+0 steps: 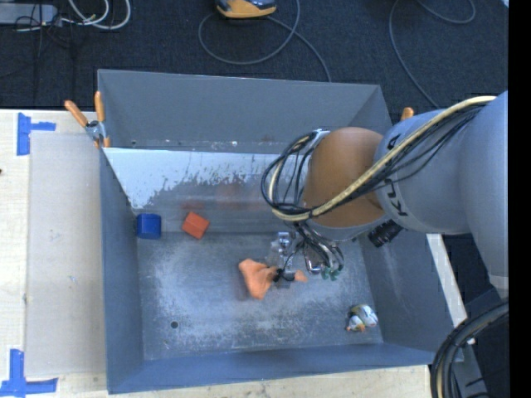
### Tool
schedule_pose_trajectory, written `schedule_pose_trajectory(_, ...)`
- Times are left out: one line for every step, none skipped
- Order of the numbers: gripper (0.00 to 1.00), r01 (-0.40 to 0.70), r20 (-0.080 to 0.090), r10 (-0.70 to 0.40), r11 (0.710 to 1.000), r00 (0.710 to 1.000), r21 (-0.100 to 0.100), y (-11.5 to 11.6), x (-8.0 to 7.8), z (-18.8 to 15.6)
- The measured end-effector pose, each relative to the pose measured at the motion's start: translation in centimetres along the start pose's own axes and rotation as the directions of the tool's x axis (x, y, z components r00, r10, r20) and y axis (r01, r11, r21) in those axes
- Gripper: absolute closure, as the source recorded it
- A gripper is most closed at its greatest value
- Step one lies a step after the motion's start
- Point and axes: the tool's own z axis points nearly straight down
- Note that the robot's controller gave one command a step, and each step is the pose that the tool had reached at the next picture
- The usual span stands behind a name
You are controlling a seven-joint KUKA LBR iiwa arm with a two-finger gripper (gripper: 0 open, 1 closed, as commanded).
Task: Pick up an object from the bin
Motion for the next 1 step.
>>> schedule_pose_trajectory(1.00, -0.007, 0.006, 0.007, 1.000, 1.000, 0.000, 0.51, -1.77, -1.74)
